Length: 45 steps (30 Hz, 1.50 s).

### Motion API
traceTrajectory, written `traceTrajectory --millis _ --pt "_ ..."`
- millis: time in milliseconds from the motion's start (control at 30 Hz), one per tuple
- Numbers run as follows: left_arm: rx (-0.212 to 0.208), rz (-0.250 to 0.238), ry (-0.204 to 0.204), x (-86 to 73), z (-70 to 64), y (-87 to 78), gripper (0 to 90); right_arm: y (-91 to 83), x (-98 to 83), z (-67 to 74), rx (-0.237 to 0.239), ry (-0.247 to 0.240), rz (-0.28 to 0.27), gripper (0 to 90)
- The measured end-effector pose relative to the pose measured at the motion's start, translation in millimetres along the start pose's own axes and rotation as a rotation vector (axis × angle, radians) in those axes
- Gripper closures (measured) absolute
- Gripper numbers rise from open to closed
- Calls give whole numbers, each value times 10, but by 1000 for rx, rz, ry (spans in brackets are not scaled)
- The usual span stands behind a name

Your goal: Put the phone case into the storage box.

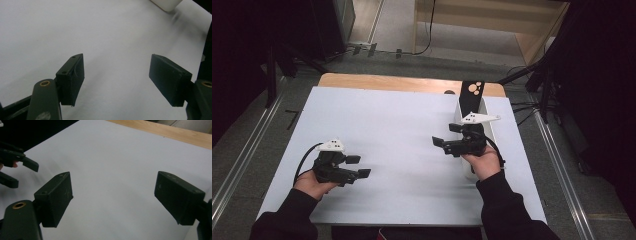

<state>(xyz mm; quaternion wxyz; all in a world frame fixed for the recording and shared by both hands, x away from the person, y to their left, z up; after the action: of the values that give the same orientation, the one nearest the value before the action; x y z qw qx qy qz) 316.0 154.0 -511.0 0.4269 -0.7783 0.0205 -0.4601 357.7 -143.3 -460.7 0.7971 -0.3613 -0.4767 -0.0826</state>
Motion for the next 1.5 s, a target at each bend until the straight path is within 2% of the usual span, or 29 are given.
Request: traceTrajectory --millis 100,233,600,900,1067,1267,1500 --pt "0 0 1 0 2 -3 282 -20 -31 35 7 -19 -6 135" --pt "1 1 0 -1 2 -3 281 -49 -97 75 32 -5 -3 135" --pt "-4 -2 1 2 -1 -6 281 -111 -270 146 54 -19 8 135" --pt "-2 -3 0 3 -1 -8 281 -158 -433 180 54 -30 22 135" --pt "-3 -3 0 3 -4 -8 281 -179 -506 221 70 -26 25 135" --pt "-6 -3 4 2 -11 -12 282 -200 -584 264 75 -42 32 135" --pt "-5 -4 10 1 -20 -18 282 -277 -666 307 77 -33 35 135"
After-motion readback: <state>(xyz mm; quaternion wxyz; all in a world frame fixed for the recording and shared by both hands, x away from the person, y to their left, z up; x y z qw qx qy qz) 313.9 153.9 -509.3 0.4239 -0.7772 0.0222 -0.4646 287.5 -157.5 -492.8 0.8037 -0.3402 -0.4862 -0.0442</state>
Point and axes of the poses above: each handheld gripper's, and its own axes: y roughly forward along the jaws, x roughly out of its top, z roughly to its left, the point moved 8 cm from there along y, roughly forward along the jaws, and after that the axes turned 7 degrees about x, right-handed, at the moved point
